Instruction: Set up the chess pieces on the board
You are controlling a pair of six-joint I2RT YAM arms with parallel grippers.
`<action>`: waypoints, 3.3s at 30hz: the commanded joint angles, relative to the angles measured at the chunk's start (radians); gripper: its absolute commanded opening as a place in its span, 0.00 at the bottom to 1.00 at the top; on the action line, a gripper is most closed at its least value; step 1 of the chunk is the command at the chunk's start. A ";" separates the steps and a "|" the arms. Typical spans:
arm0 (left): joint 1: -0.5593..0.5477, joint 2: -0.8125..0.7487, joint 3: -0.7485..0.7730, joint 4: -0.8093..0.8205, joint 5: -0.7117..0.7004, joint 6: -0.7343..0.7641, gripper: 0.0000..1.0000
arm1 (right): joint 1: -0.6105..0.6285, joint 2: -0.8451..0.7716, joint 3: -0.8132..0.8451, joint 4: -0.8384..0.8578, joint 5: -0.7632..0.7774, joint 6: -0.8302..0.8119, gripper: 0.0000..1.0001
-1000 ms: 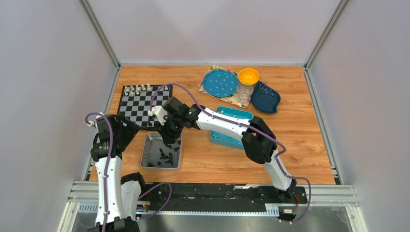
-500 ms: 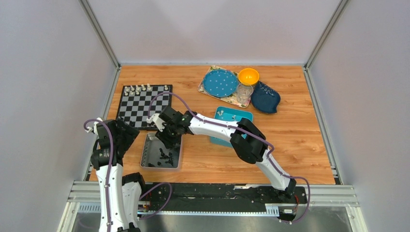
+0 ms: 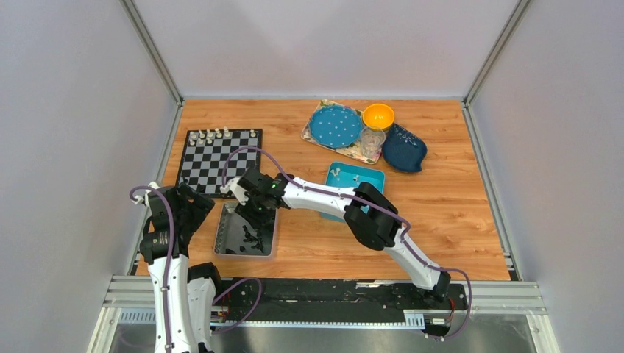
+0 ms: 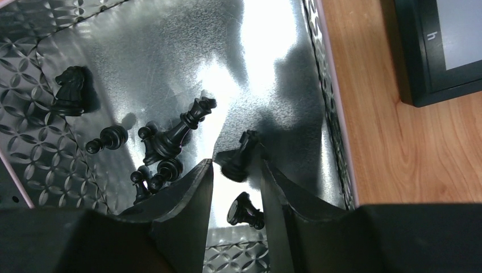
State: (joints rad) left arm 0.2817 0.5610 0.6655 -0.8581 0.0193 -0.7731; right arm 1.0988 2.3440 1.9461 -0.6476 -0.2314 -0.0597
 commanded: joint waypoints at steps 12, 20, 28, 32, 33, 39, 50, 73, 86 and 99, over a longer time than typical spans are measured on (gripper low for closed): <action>-0.007 -0.012 0.000 -0.006 0.022 0.021 0.83 | 0.007 0.005 0.028 0.008 0.035 -0.019 0.19; -0.009 -0.021 -0.053 0.083 0.207 0.084 0.83 | 0.001 -0.057 -0.001 0.020 -0.034 -0.061 0.10; -0.012 -0.030 -0.159 0.246 0.498 0.031 0.83 | -0.074 -0.199 -0.081 0.040 -0.331 -0.137 0.07; -0.012 -0.032 -0.167 0.290 0.551 -0.029 0.83 | -0.109 -0.253 -0.119 0.049 -0.471 -0.150 0.06; -0.012 -0.035 -0.168 0.306 0.577 -0.041 0.83 | -0.115 -0.262 -0.127 0.055 -0.486 -0.152 0.06; -0.012 -0.055 -0.266 0.532 0.762 -0.224 0.82 | -0.140 -0.319 -0.182 0.098 -0.598 -0.177 0.07; -0.033 -0.041 -0.507 1.056 0.932 -0.630 0.77 | -0.180 -0.371 -0.164 0.078 -0.741 -0.247 0.08; -0.033 -0.082 -0.524 1.035 1.002 -0.706 0.54 | -0.185 -0.341 -0.141 0.101 -0.738 -0.236 0.08; -0.033 -0.093 -0.511 1.002 0.995 -0.698 0.49 | -0.211 -0.339 -0.164 0.115 -0.689 -0.227 0.08; -0.033 -0.087 -0.503 0.985 0.995 -0.678 0.49 | -0.215 -0.331 -0.170 0.137 -0.689 -0.195 0.08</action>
State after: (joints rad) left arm 0.2501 0.4747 0.1425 0.1425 0.9947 -1.4517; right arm 0.8864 2.0251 1.7805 -0.5591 -0.9070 -0.2733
